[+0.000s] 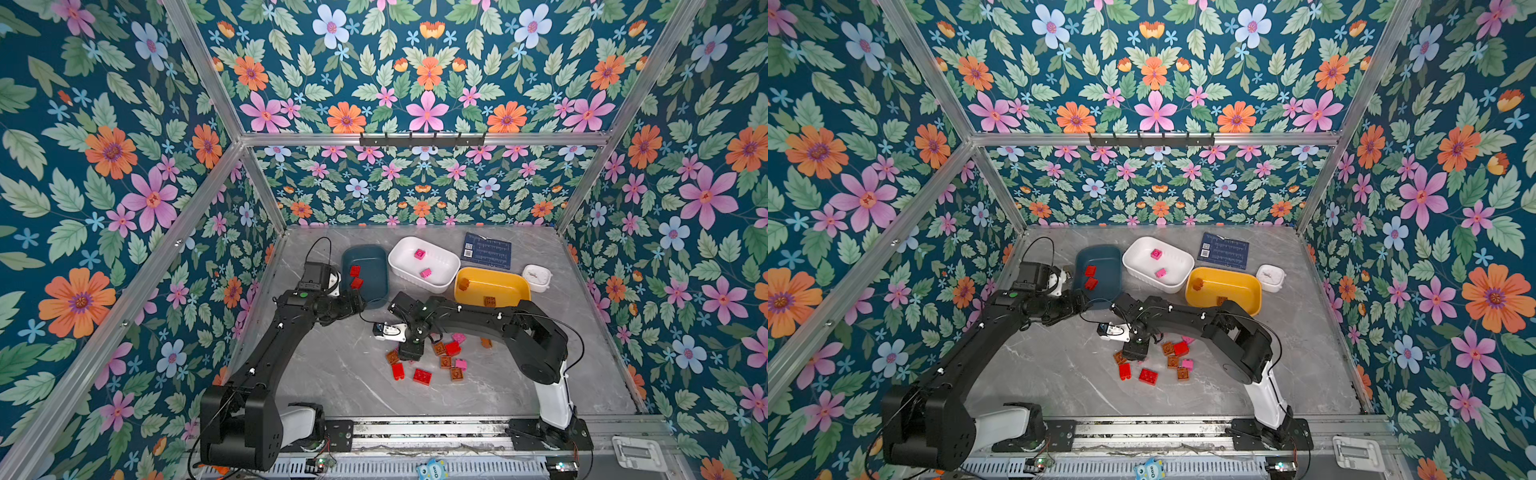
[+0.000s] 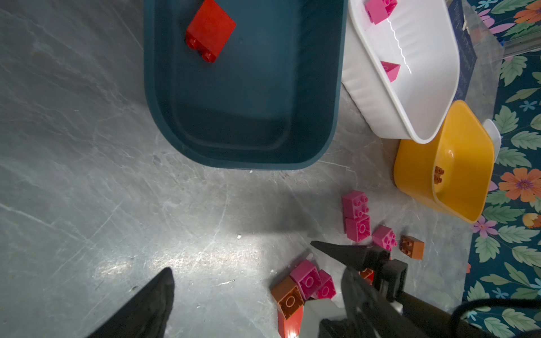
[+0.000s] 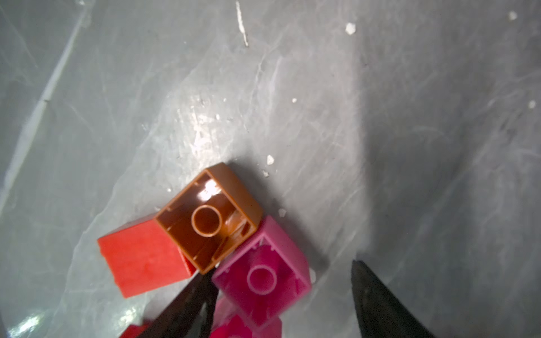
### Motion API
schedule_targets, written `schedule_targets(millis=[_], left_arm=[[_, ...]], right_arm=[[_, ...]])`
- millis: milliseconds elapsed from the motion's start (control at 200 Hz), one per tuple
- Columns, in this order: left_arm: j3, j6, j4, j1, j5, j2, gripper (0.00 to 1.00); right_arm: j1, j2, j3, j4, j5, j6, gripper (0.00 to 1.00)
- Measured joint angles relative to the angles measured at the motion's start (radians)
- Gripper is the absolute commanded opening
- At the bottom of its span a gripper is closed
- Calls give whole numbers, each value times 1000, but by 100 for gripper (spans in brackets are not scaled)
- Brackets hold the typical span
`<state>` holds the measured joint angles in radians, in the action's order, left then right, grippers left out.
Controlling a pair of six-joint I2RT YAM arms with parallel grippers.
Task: Sort the legos into containers by color
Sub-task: Pick up the lego from the center of the table.
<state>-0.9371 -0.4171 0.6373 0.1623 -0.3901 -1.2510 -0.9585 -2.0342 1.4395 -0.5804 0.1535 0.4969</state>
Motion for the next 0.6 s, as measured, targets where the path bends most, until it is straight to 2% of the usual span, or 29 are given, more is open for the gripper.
schedule_targets(millis=[260, 395, 490, 605], left_arm=[[9, 4, 1, -3, 0, 0, 90], [11, 5, 1, -3, 0, 1, 90], [14, 7, 3, -3, 0, 1, 90], [14, 7, 3, -3, 0, 1, 90]], right_arm=[[12, -39, 43, -1, -7, 8, 71], [32, -54, 65, -5, -6, 18, 67], [43, -60, 72, -18, 1, 26, 61], [54, -67, 79, -32, 22, 29, 49]])
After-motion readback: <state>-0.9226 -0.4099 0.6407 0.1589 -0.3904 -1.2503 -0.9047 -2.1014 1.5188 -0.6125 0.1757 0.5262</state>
